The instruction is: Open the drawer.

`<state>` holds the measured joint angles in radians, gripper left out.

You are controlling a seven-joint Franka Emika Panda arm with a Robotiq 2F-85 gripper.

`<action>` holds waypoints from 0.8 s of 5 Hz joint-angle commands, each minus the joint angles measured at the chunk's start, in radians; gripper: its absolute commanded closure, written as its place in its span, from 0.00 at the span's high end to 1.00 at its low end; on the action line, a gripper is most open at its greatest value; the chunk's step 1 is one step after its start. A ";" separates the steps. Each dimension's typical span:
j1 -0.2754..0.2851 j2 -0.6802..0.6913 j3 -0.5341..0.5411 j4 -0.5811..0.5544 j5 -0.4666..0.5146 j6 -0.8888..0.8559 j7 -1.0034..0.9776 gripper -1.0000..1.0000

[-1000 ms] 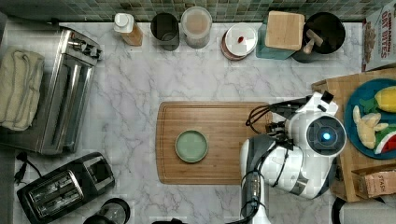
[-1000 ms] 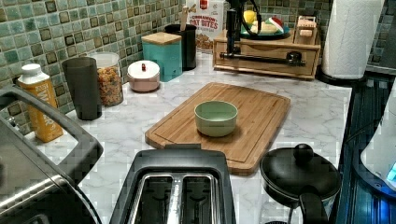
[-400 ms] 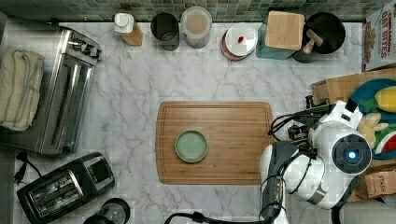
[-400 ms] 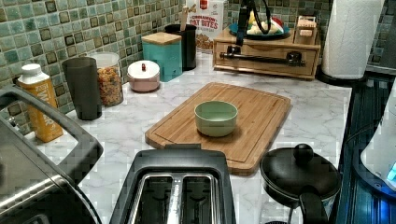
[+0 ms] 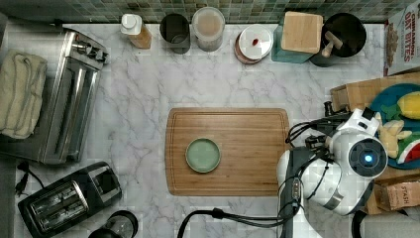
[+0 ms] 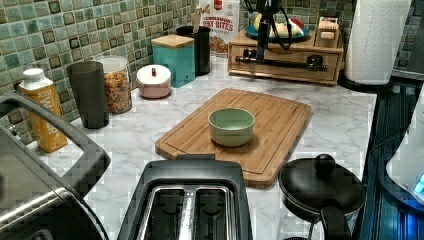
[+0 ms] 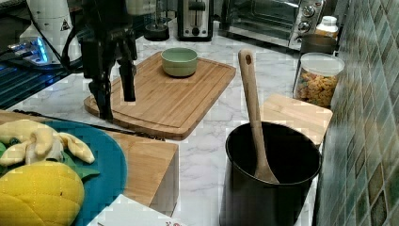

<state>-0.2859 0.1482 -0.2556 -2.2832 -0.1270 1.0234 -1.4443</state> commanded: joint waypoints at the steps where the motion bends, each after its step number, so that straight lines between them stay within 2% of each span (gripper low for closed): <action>1: -0.005 0.019 -0.047 0.080 -0.086 -0.042 0.093 1.00; 2: -0.026 0.040 -0.035 0.075 -0.039 0.012 0.043 1.00; 4: -0.027 0.082 -0.028 0.082 -0.035 -0.018 0.082 1.00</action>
<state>-0.2966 0.2247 -0.2578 -2.2715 -0.1949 1.0137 -1.4365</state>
